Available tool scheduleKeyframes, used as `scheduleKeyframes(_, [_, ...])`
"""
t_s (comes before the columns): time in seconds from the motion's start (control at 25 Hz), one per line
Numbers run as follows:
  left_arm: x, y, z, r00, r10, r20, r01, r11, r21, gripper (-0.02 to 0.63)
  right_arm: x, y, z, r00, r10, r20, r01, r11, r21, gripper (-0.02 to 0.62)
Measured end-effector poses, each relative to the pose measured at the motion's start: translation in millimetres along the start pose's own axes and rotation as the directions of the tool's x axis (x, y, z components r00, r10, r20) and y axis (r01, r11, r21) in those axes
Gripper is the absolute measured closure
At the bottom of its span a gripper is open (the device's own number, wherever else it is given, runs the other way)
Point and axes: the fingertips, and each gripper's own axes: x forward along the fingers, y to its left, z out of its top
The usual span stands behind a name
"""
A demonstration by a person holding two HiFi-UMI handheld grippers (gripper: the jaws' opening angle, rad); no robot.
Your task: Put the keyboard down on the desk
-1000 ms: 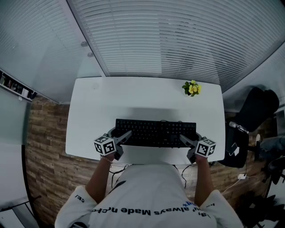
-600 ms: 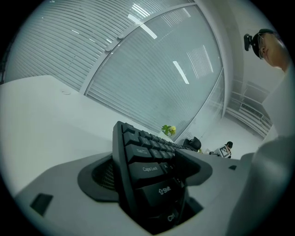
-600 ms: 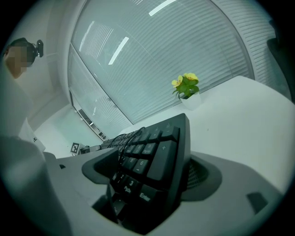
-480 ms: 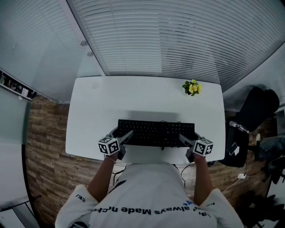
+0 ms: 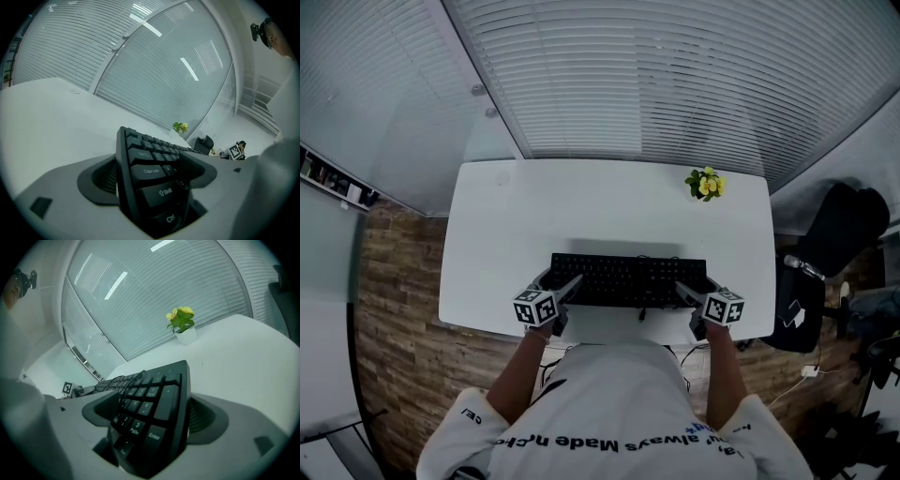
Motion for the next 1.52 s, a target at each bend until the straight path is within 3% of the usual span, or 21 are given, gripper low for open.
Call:
scheduleKeyframes(0.96, [21,18,-30,0.991,0.090,-0.097,-0.088,0.996,0.030,0.204,13,-34,-21,0.989,-0.146,-0.034,0.146,0.989,0.005,0.129])
scheduleKeyframes(1.52, [25,25,-32,0.984,0.139,-0.109,-0.131,0.988,0.080,0.198,16,-37,-21,0.971,-0.235,-0.035,0.235,0.972,-0.020,0.132])
